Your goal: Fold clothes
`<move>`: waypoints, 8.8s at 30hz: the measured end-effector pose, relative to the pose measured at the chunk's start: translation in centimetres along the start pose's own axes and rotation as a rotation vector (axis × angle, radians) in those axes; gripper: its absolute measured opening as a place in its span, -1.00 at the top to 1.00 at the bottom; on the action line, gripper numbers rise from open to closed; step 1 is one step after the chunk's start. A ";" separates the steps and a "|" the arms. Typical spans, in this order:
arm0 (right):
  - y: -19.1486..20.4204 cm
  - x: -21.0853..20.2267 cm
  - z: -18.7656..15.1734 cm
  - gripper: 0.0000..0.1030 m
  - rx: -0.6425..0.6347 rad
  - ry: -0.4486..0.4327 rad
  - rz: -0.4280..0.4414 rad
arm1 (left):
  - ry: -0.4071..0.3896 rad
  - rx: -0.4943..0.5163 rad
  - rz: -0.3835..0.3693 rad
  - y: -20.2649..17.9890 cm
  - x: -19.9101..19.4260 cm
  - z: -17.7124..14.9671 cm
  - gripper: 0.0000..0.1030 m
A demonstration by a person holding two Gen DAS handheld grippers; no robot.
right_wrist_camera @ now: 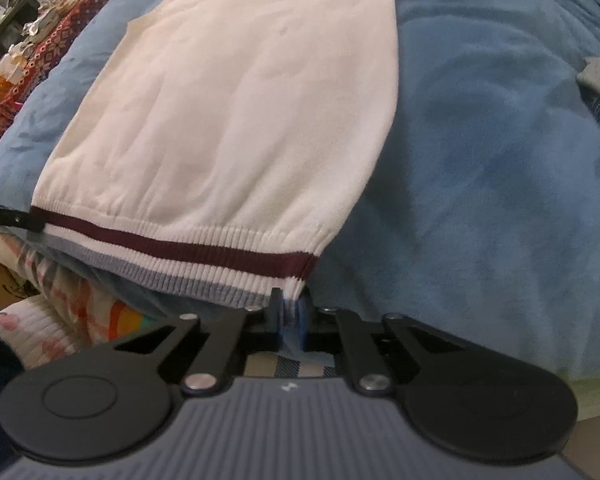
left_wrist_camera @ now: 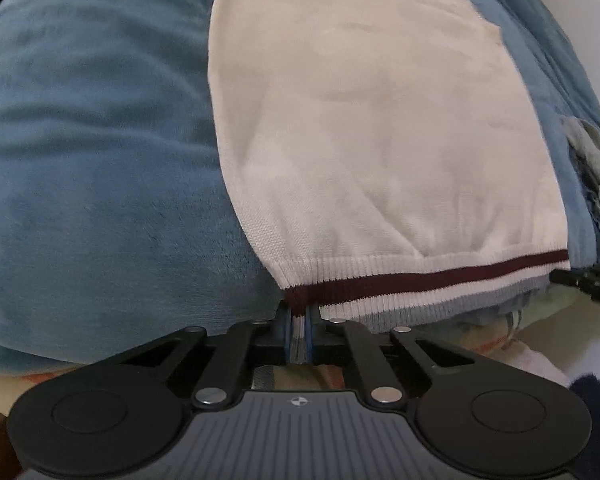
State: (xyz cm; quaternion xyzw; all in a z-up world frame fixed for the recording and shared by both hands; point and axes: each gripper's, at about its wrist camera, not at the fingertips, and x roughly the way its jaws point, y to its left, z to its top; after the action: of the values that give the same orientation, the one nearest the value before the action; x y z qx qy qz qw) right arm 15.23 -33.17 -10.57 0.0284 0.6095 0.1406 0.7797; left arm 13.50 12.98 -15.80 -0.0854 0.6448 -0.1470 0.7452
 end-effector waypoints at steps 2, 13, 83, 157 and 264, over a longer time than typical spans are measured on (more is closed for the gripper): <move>-0.4 -1.2 0.4 0.88 0.005 0.000 -0.011 | -0.003 0.011 0.007 0.1 -1.3 0.3 0.87; -1.0 -5.4 11.3 0.88 -0.060 -0.199 -0.036 | -0.239 0.008 -0.001 -1.3 -5.1 9.5 0.88; -3.7 9.4 28.4 0.88 -0.003 -0.299 -0.183 | -0.365 0.159 0.111 1.7 7.4 28.1 0.87; -5.7 4.5 14.8 -0.02 0.199 -0.262 -0.078 | -0.235 -0.031 0.122 4.5 4.3 15.2 0.74; 13.5 11.1 6.7 0.90 -0.139 -0.092 -0.001 | -0.176 0.277 -0.074 -9.6 7.8 10.3 0.94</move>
State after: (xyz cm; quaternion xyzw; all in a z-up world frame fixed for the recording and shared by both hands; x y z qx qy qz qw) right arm 21.56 -16.58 -16.42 -0.0197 0.5619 0.1811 0.8069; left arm 23.61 0.70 -18.47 -0.0181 0.5469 -0.2538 0.7976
